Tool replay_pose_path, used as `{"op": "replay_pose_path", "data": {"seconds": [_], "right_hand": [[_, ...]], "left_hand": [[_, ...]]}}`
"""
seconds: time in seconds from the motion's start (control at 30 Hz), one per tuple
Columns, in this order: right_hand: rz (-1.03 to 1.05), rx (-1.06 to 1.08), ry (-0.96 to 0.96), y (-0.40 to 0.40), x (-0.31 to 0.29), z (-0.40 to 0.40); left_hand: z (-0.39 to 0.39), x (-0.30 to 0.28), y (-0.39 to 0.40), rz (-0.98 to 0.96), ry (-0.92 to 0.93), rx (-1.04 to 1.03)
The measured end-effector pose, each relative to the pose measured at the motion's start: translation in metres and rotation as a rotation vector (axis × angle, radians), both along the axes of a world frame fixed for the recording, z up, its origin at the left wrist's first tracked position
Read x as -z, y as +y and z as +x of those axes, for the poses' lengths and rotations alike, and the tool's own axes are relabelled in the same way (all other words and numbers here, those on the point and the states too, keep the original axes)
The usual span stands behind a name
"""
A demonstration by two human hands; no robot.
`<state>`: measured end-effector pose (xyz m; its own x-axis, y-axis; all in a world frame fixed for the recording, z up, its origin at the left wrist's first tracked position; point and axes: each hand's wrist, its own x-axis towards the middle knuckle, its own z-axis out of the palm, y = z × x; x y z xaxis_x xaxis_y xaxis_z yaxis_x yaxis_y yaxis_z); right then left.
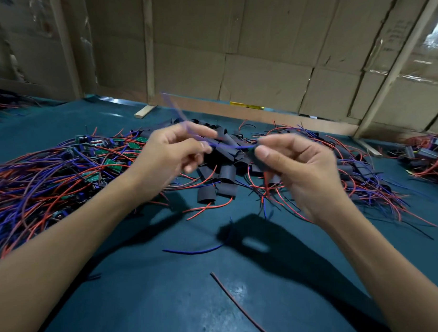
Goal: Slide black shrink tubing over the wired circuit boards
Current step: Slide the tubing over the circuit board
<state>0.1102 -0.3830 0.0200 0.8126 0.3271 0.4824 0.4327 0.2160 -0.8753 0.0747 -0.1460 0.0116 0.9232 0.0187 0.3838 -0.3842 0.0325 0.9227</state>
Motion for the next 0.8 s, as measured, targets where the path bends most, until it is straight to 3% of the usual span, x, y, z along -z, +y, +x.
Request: {"op": "replay_pose_path", "data": {"seconds": [0.07,0.13,0.23,0.3,0.37,0.4,0.43,0.47,0.53,0.63,0.7,0.8], "right_hand": [[-0.067,0.268,-0.275,-0.014,-0.007,0.003],[-0.18,0.606,-0.614,-0.029,-0.011,0.01],[-0.263,0.919,-0.821,-0.046,-0.008,0.023],[-0.514,0.948,-0.677,-0.056,0.0,0.035],[-0.972,0.91,-0.356,-0.053,0.012,0.039],[-1.139,0.887,-0.282,-0.046,0.015,0.035],[-1.19,0.851,-0.354,-0.038,0.016,0.03],[-1.143,0.779,-0.525,-0.026,0.017,0.023],[-1.009,0.45,-0.738,0.002,0.023,0.003],[-1.11,0.0,-0.672,0.037,0.039,-0.023],[-1.208,-0.037,-0.697,0.044,0.047,-0.022],[-1.097,-0.015,-0.638,0.035,0.036,-0.017]], "left_hand": [[0.001,0.003,0.016,0.617,-0.247,-0.283],[-0.001,0.006,0.026,1.052,-0.339,-0.284],[-0.001,0.006,0.027,1.2,-0.306,-0.238],[0.001,0.004,0.028,1.225,-0.337,-0.38],[0.004,0.002,0.032,1.398,-0.129,-0.531],[0.005,0.003,0.033,1.543,0.061,-0.563],[0.004,0.005,0.034,1.675,0.209,-0.558],[0.003,0.009,0.033,1.768,0.282,-0.543],[0.002,0.01,0.033,1.793,0.235,-0.562],[0.004,0.004,0.032,1.716,0.129,-0.574],[0.005,0.0,0.031,1.679,0.171,-0.565],[0.006,0.004,0.032,1.659,0.177,-0.58]]}}
